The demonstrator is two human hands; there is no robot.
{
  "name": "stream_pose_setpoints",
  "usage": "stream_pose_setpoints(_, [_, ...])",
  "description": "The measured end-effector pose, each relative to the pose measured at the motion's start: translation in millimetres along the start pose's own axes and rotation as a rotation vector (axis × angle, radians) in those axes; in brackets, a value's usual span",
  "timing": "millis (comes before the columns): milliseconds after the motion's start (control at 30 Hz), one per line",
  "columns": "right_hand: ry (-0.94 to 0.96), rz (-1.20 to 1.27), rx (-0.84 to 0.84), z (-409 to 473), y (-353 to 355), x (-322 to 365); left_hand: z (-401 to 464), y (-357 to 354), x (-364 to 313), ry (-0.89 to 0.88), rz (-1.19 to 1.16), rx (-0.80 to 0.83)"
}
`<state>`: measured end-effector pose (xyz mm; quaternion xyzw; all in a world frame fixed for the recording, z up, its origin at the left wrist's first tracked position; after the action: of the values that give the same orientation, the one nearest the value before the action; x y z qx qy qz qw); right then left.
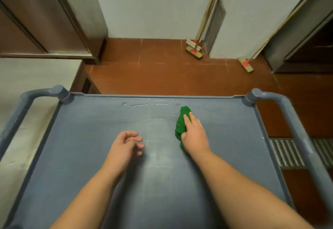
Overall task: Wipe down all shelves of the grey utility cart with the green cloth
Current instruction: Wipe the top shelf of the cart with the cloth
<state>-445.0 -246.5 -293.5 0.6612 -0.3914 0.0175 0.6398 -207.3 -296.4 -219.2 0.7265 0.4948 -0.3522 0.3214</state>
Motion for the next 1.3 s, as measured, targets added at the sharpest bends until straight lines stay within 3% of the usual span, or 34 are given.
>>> stream_pose_setpoints(333, [-0.256, -0.092, -0.151, -28.3, 114.9, -176.3, -25.9, -169.5, -15.0, -0.038, 0.124, 0.226])
stream_pose_setpoints(567, [-0.332, 0.005, -0.203, -34.5, 124.2, -193.5, -32.4, -189.6, -17.7, -0.054, 0.195, 0.258])
stream_pose_setpoints(867, [-0.361, 0.178, -0.242, -5.7, 97.5, -128.9, -17.9, -97.5, -15.8, -0.029, 0.104, 0.111])
stream_pose_setpoints(1300, [-0.183, 0.131, -0.112, 52.5, -54.1, 118.4, 39.2, 162.5, 8.2, 0.028, -0.032, -0.088])
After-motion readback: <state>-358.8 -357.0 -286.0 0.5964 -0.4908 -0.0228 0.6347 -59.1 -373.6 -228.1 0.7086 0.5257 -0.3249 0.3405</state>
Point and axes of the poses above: each hand's wrist, its own z-axis towards the middle knuckle, its own y-axis out of the back of the hand, x = y × z, the point moved 3 cm from there along z, towards the middle knuckle, and after that the axes turned 7 degrees about z, right-handed, at the moved point
